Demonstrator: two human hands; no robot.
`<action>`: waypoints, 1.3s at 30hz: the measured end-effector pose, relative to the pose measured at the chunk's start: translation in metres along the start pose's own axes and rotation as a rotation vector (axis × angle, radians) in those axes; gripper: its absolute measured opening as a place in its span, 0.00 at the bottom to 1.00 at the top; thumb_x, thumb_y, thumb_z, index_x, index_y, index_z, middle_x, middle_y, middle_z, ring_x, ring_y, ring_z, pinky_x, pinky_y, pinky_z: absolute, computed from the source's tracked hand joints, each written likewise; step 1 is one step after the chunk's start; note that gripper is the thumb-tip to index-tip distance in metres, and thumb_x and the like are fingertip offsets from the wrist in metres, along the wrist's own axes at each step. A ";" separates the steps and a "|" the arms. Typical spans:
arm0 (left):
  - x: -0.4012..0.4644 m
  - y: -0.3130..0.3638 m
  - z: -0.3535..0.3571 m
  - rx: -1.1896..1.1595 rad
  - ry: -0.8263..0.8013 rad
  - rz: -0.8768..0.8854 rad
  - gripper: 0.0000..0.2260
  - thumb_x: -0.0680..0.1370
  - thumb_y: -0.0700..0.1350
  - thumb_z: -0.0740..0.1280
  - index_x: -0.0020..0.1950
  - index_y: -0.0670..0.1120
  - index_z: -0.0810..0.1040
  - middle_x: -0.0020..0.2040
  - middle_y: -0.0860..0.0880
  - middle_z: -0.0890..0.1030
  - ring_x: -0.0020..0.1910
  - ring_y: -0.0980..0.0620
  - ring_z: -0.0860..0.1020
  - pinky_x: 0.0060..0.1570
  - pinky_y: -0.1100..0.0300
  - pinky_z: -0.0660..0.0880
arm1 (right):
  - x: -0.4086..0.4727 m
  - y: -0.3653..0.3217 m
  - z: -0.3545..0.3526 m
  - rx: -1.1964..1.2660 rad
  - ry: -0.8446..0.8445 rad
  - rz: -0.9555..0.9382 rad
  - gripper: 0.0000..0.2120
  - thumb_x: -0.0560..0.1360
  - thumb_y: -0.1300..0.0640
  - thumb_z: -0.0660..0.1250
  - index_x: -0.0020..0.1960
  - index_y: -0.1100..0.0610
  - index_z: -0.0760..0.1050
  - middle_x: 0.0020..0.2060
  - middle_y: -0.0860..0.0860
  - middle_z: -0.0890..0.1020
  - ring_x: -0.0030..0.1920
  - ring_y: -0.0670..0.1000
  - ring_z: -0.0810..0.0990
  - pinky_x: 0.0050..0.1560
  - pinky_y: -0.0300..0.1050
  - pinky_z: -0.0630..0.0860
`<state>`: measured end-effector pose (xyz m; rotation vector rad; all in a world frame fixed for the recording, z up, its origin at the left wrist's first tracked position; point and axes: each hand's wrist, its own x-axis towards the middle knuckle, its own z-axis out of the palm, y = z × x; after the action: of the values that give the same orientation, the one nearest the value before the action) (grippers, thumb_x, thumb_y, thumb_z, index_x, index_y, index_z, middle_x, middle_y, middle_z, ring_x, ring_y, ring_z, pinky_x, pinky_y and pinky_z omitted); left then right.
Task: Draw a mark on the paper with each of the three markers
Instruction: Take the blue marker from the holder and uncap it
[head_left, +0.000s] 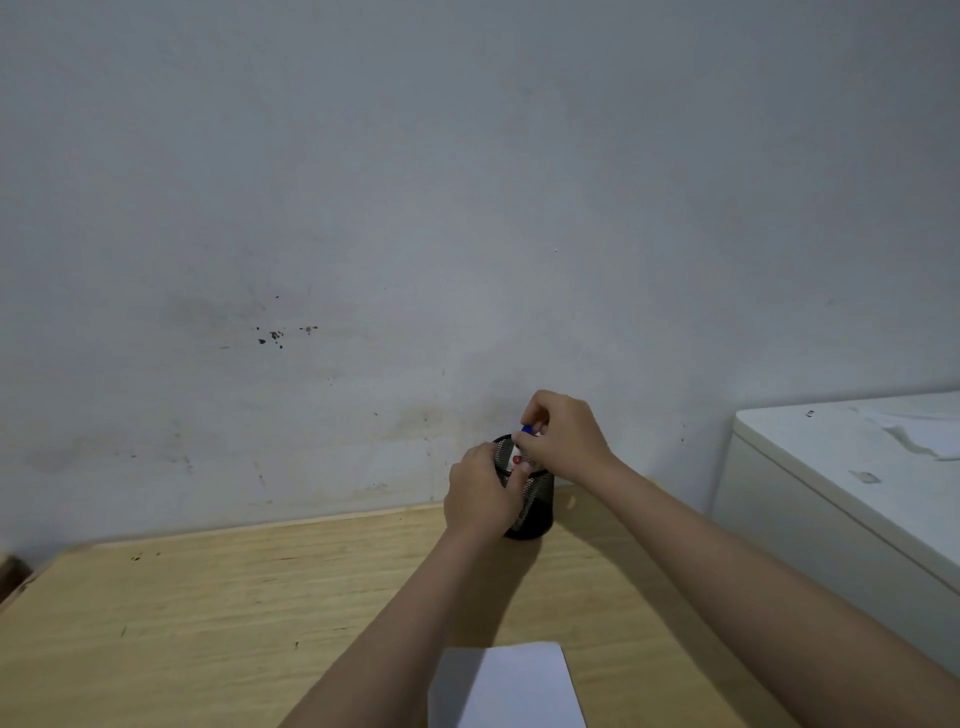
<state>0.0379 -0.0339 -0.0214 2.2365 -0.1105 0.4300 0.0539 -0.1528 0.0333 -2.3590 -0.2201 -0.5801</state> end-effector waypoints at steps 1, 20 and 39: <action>-0.002 0.002 -0.001 -0.010 0.003 0.000 0.19 0.75 0.56 0.65 0.59 0.44 0.73 0.57 0.45 0.77 0.58 0.43 0.74 0.49 0.52 0.73 | -0.003 -0.003 -0.003 0.033 0.011 -0.026 0.04 0.67 0.62 0.70 0.41 0.57 0.78 0.35 0.52 0.79 0.36 0.51 0.77 0.43 0.51 0.79; -0.100 0.042 -0.100 -0.721 0.128 0.141 0.08 0.74 0.40 0.69 0.41 0.50 0.71 0.46 0.40 0.84 0.47 0.47 0.83 0.42 0.54 0.76 | -0.143 -0.049 -0.029 0.582 0.320 -0.216 0.11 0.69 0.65 0.74 0.40 0.49 0.82 0.37 0.46 0.83 0.39 0.43 0.82 0.40 0.36 0.78; -0.143 0.023 -0.143 -0.419 0.133 0.242 0.07 0.69 0.41 0.74 0.37 0.53 0.80 0.35 0.55 0.83 0.36 0.56 0.80 0.40 0.67 0.75 | -0.146 -0.098 -0.033 0.867 0.097 0.075 0.10 0.73 0.53 0.71 0.39 0.60 0.80 0.25 0.45 0.79 0.26 0.42 0.75 0.30 0.38 0.74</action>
<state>-0.1398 0.0509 0.0315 1.7837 -0.3697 0.6229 -0.1174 -0.1011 0.0450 -1.4912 -0.2693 -0.4378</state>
